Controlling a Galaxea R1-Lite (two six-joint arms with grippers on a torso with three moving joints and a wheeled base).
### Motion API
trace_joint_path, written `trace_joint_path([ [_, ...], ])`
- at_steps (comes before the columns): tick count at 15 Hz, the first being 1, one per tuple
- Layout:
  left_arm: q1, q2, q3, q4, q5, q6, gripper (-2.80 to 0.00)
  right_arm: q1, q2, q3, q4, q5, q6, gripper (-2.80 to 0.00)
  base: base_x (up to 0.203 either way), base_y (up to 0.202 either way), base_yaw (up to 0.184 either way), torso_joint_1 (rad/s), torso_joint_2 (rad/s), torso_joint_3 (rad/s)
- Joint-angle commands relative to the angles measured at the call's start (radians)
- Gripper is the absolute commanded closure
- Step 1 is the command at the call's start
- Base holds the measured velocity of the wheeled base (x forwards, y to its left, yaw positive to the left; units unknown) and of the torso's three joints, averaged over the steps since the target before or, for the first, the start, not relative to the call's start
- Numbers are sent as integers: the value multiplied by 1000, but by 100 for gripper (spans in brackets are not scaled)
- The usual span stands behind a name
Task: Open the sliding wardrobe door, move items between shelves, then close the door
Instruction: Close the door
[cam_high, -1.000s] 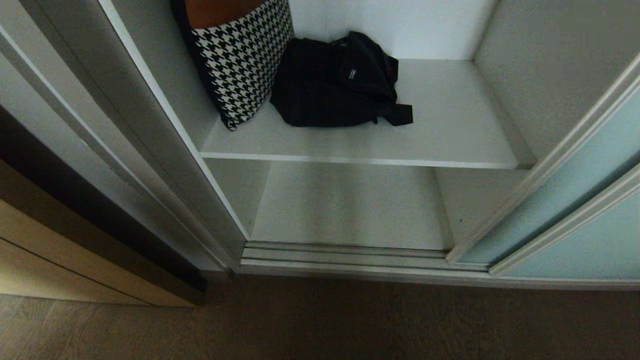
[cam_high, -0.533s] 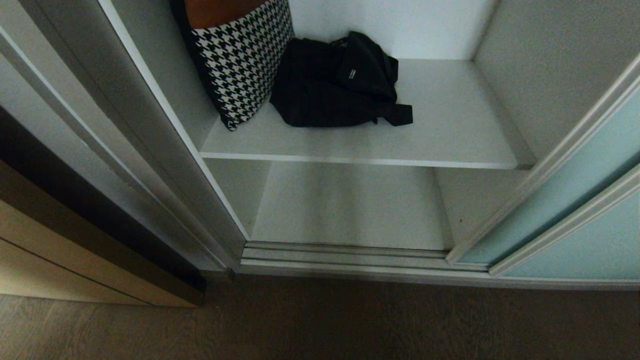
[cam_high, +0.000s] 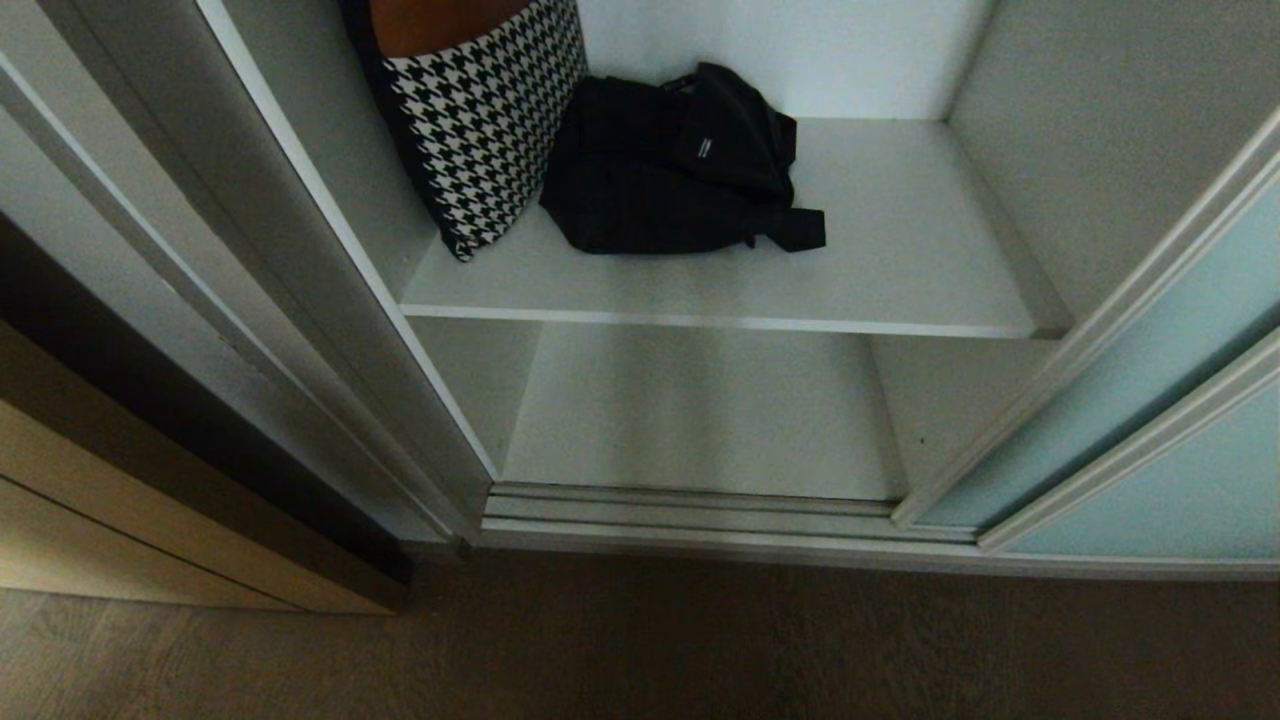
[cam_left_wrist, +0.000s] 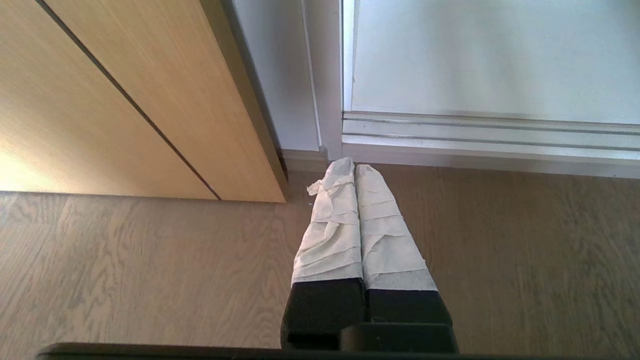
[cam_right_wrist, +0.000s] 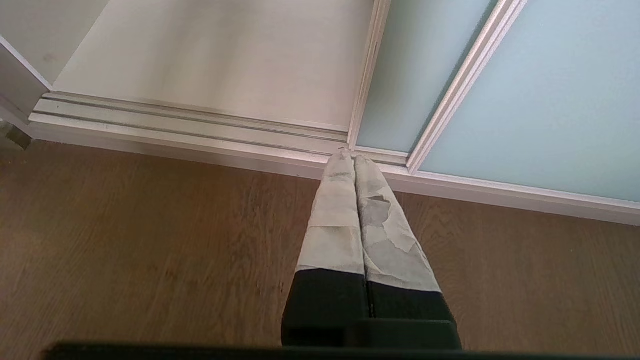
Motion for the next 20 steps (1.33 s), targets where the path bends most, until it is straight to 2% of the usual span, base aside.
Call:
trace_joint_path([
  [1,0,3,0,0,0,-1,0,0,0,1,0,1,0,0,0,0,0,0,0,0],
  [20,0,3,-1,0,3,-17,0,0,0,1,0,1,0,0,0,0,0,0,0,0],
])
